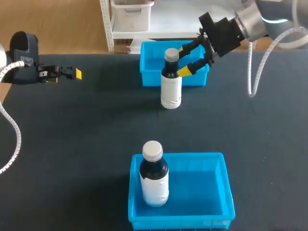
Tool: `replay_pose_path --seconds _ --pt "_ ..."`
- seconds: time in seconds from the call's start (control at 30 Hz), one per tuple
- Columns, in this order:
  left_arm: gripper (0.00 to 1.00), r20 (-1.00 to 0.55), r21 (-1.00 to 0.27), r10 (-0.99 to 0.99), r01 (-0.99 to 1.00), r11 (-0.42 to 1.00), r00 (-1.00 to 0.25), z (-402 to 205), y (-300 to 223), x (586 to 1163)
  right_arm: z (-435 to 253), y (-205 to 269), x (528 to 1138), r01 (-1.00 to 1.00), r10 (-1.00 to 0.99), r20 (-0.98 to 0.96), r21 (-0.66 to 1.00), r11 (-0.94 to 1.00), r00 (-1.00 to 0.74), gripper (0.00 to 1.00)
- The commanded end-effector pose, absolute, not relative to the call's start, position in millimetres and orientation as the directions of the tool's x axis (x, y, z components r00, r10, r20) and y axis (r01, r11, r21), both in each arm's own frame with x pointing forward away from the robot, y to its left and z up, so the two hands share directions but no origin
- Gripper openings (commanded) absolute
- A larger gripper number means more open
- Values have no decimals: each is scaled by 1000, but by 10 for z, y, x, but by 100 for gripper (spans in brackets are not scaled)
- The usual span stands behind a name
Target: Pick up the bottle, and place it in the far bin if it is heavy, or in the near bin if it is light.
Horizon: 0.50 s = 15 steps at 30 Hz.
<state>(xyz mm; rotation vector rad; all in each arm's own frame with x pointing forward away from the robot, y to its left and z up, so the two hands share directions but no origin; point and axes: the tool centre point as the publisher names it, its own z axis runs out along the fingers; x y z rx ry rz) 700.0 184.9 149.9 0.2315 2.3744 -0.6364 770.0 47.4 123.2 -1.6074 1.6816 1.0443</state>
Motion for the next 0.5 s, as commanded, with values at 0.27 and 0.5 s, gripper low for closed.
replay_pose_path --seconds 0.27,0.5 --pt "100 -642 -383 0 321 866 -767 1499 1849 7000 1181 637 7710 -986 -526 -842 163 -34 -121 100" --pt "100 -642 -383 0 321 866 -767 1499 1849 7000 1174 664 7704 -985 -521 -844 169 -33 -127 73"
